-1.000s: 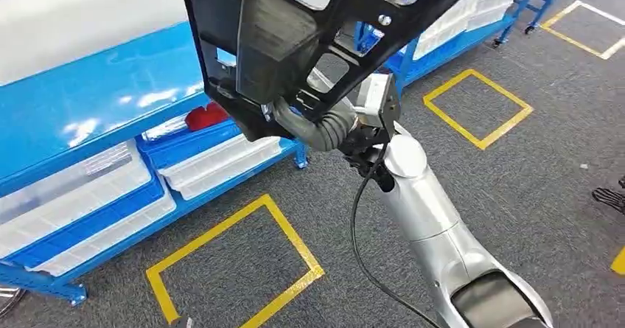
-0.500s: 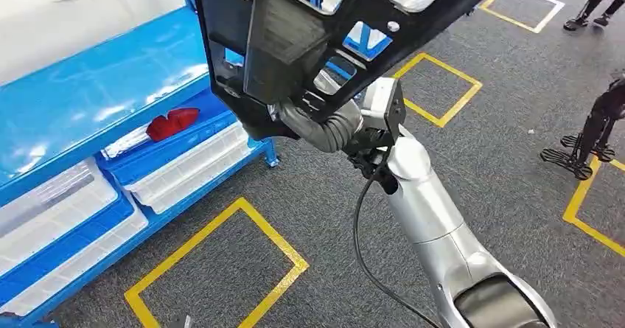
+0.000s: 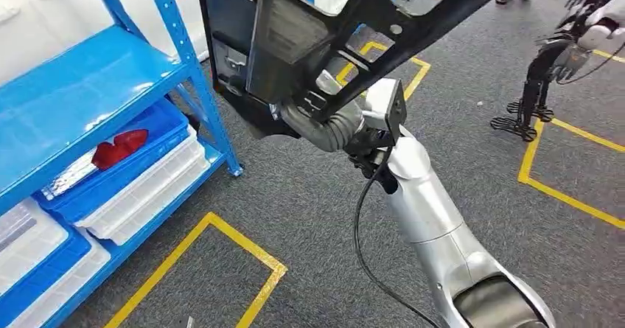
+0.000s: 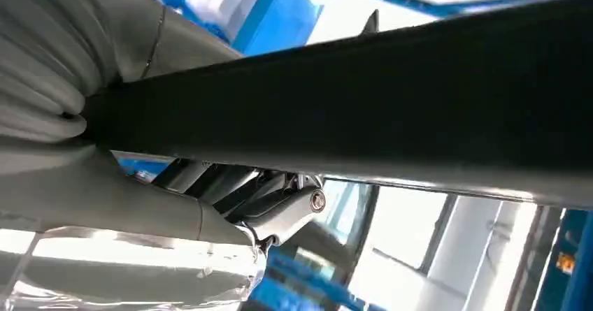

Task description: Take the parts from the cabinet and place them on the table.

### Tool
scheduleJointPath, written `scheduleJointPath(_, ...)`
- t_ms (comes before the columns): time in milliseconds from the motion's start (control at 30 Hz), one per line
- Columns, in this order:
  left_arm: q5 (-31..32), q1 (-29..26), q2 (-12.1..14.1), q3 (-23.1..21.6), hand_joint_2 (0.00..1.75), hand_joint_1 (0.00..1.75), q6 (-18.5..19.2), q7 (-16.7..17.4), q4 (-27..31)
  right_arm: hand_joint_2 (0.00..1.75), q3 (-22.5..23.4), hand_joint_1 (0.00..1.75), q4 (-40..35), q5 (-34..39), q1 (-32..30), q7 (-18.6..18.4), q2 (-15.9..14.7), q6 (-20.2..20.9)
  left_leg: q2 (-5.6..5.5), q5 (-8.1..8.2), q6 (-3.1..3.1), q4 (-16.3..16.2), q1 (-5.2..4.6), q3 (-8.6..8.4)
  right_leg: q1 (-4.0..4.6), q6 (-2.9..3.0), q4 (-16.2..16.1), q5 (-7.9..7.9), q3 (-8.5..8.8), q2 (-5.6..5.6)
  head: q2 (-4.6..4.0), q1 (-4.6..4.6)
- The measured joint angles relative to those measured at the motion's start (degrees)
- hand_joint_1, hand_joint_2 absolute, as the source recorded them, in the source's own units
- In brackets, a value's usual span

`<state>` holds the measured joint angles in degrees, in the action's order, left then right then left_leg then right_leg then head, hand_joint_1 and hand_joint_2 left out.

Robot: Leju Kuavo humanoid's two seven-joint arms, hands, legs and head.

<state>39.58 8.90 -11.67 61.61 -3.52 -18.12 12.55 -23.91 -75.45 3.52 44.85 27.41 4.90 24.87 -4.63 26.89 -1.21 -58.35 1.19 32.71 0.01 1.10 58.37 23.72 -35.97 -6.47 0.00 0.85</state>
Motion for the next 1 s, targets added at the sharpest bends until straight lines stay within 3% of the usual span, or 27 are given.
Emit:
scheduleJointPath(100,0.04,0.19,0.00,-0.02,1.75,0.00,0.00,0.13,0.00,1.75,0.15,1.75,0.00,-0.05,-0.14,-0.04,0.07,0.00,1.46,-0.03,0.54,0.29,-0.53,-0.24,-0.77,-1.23,-0.32,-0.61,-0.65,-1.85,0.02,0.07)
scheduleJointPath(133,0.04,0.31,-0.07,-0.04,1.75,0.00,0.00,0.13,0.00,1.75,0.33,1.75,-0.02,-0.07,-0.03,-0.04,0.04,0.00,2.19,-0.47,1.16,1.04,-0.08,-0.49,-0.34,-1.80,-0.46,-0.82,-0.71,-2.61,0.00,0.04)
scheduleJointPath(167,0.04,0.40,-0.24,-0.07,1.75,0.00,0.00,0.13,0.02,1.75,0.50,1.75,-0.02,-0.07,-0.07,-0.04,0.04,0.00,3.32,-0.83,1.56,1.57,0.12,-0.80,-0.41,-1.73,0.05,-0.19,-0.92,-1.15,0.02,0.13)
scheduleJointPath(200,0.06,0.52,-0.17,-0.07,1.75,0.00,0.00,0.13,0.04,1.75,0.61,1.75,0.00,-0.07,0.26,-0.06,0.00,0.00,3.70,-1.02,2.01,2.09,0.05,-0.98,-0.09,-1.89,2.29,1.55,-1.97,2.16,0.00,-0.91)
scheduleJointPath(233,0.07,0.50,-0.17,-0.09,1.75,0.00,0.00,0.13,0.04,1.75,0.61,1.75,0.02,-0.07,0.47,-0.07,0.02,0.00,4.51,-1.05,2.08,2.16,-0.16,-0.98,-0.19,-2.24,7.00,4.06,-4.14,4.55,0.00,-1.18)
scheduleJointPath(300,0.07,0.33,-0.13,-0.09,1.75,0.00,-0.02,0.17,0.04,1.75,0.61,1.75,0.18,-0.09,0.27,-0.07,0.02,0.02,6.10,-0.91,2.26,2.03,-0.40,-0.97,-0.60,-2.56,16.16,7.49,-8.51,6.00,0.00,-1.25)
scheduleJointPath(333,0.07,0.31,-0.09,-0.07,1.75,0.00,-0.02,0.24,0.04,1.75,0.61,1.75,0.35,-0.09,0.19,-0.13,0.00,0.02,6.85,-0.84,2.22,1.96,-0.43,-0.95,-0.78,-2.66,17.90,7.55,-9.42,6.12,0.02,-1.20)
scheduleJointPath(367,0.07,0.34,-0.04,-0.09,1.75,0.00,-0.02,0.26,0.04,1.75,0.61,1.75,0.54,-0.09,0.15,-0.13,-0.02,0.02,7.58,-0.71,2.17,1.87,-0.44,-0.96,-0.91,-2.72,16.76,6.38,-8.86,6.25,0.00,-1.20)
scheduleJointPath(400,0.07,0.40,-0.04,-0.09,1.75,0.00,-0.02,0.28,0.04,1.75,0.61,1.75,0.59,-0.09,0.17,-0.15,0.00,0.02,8.17,-0.54,2.06,1.72,-0.46,-0.97,-0.92,-2.71,13.54,4.44,-7.11,6.46,0.00,-1.20)
scheduleJointPath(433,0.07,0.49,-0.04,-0.11,1.75,0.00,0.00,0.28,0.04,1.75,0.61,1.75,0.59,-0.09,0.25,-0.15,0.00,0.02,8.86,-0.26,1.89,1.52,-0.46,-1.07,-0.91,-2.59,7.73,1.69,-3.98,7.02,0.00,-1.22)
scheduleJointPath(467,0.09,0.53,-0.04,-0.15,1.75,0.00,0.00,0.28,0.04,1.75,0.61,1.75,0.59,-0.09,0.37,-0.15,0.00,0.02,9.33,0.03,1.70,1.33,-0.55,-1.22,-0.72,-2.32,2.86,-0.22,-1.27,8.87,0.00,-1.20)
scheduleJointPath(500,0.09,0.54,-0.02,-0.17,1.75,0.00,0.00,0.28,0.04,1.75,0.61,1.75,0.61,-0.09,0.61,-0.15,0.00,0.02,9.71,0.33,1.29,1.11,-1.05,-1.22,0.09,-1.99,0.44,0.52,-0.01,12.54,0.00,-1.31)
scheduleJointPath(533,0.09,0.47,-0.02,-0.17,1.75,0.00,0.00,0.30,0.04,1.75,0.61,1.75,0.63,-0.11,0.80,-0.15,0.20,0.02,10.16,0.51,0.98,0.97,-1.25,-1.15,0.34,-1.23,0.02,0.55,-0.18,12.05,0.02,-1.18)
scheduleJointPath(633,0.09,0.55,-0.02,-0.20,1.75,0.00,0.02,0.31,0.04,1.75,0.63,1.75,0.66,-0.09,0.76,-0.15,0.15,0.02,12.54,0.90,0.21,1.08,-1.39,-1.60,0.36,-0.42,-0.18,0.39,-0.54,9.73,0.00,-0.96)
scheduleJointPath(667,0.09,0.65,-0.02,-0.24,1.75,0.00,0.04,0.33,0.04,1.75,0.63,1.75,0.63,-0.09,0.73,-0.15,0.15,0.02,10.99,1.65,-0.19,0.65,-0.95,-1.36,-0.10,-0.05,-0.55,0.14,-0.24,9.03,0.00,-0.96)
scheduleJointPath(700,0.09,0.63,-0.02,-0.26,1.75,0.00,0.07,0.31,0.04,1.75,0.63,1.75,0.66,-0.11,0.88,-0.15,0.15,0.02,7.59,3.12,-0.29,-1.36,-0.73,-0.67,-0.14,0.15,-0.66,0.08,-0.23,8.34,0.00,-0.92)
scheduleJointPath(733,0.07,0.50,-0.02,-0.26,1.75,0.00,0.15,0.31,0.02,1.75,0.61,1.75,0.66,-0.09,0.92,-0.15,0.39,0.02,6.11,5.19,-0.35,-5.14,-0.66,1.00,-0.17,0.50,-0.66,0.04,-0.23,7.71,0.00,-0.79)
scheduleJointPath(800,0.04,0.19,-0.02,-0.26,1.75,0.00,0.20,0.33,0.02,1.75,0.59,1.75,0.77,-0.09,0.78,-0.15,0.61,0.09,5.11,9.16,-0.64,-15.13,-0.62,5.94,-0.10,0.64,-0.63,0.00,-0.24,5.88,0.00,-0.61)
scheduleJointPath(833,0.04,0.13,-0.02,-0.26,1.75,0.00,0.20,0.35,0.02,1.75,0.59,1.75,0.81,-0.11,0.62,-0.17,0.61,0.09,5.09,9.42,-0.69,-18.01,-0.61,7.64,-0.06,0.65,-0.56,-0.01,-0.21,4.98,0.00,-0.63)
scheduleJointPath(867,0.04,0.11,-0.02,-0.26,1.75,0.00,0.20,0.37,0.02,1.75,0.59,1.75,0.81,-0.11,0.42,-0.24,0.59,0.07,5.07,8.28,-0.68,-17.78,-0.59,7.91,-0.07,0.64,-0.48,-0.01,-0.17,4.12,0.00,-0.66)
scheduleJointPath(933,0.02,0.19,0.00,-0.26,1.75,0.00,0.17,0.37,0.04,1.75,0.59,1.75,0.76,-0.09,0.24,-0.26,0.61,0.02,4.66,2.94,-0.54,-10.01,-0.46,4.88,-0.20,0.47,-0.13,0.11,-0.07,2.34,0.00,-0.63)
scheduleJointPath(967,0.00,0.22,0.02,-0.26,1.75,0.00,0.17,0.37,0.02,1.75,0.59,1.75,0.72,-0.11,0.25,-0.26,0.61,0.00,3.39,0.01,-0.46,-4.52,-0.27,2.50,-0.31,0.20,0.16,0.29,-0.04,1.54,0.00,-0.59)
scheduleJointPath(1000,0.00,0.16,0.02,-0.26,1.75,0.00,0.17,0.37,0.02,1.75,0.59,1.75,0.72,-0.09,0.23,-0.26,0.61,0.00,-0.15,-0.29,-0.36,-1.62,0.19,1.22,-0.33,-0.09,0.44,0.44,-0.35,0.88,0.00,-0.68)
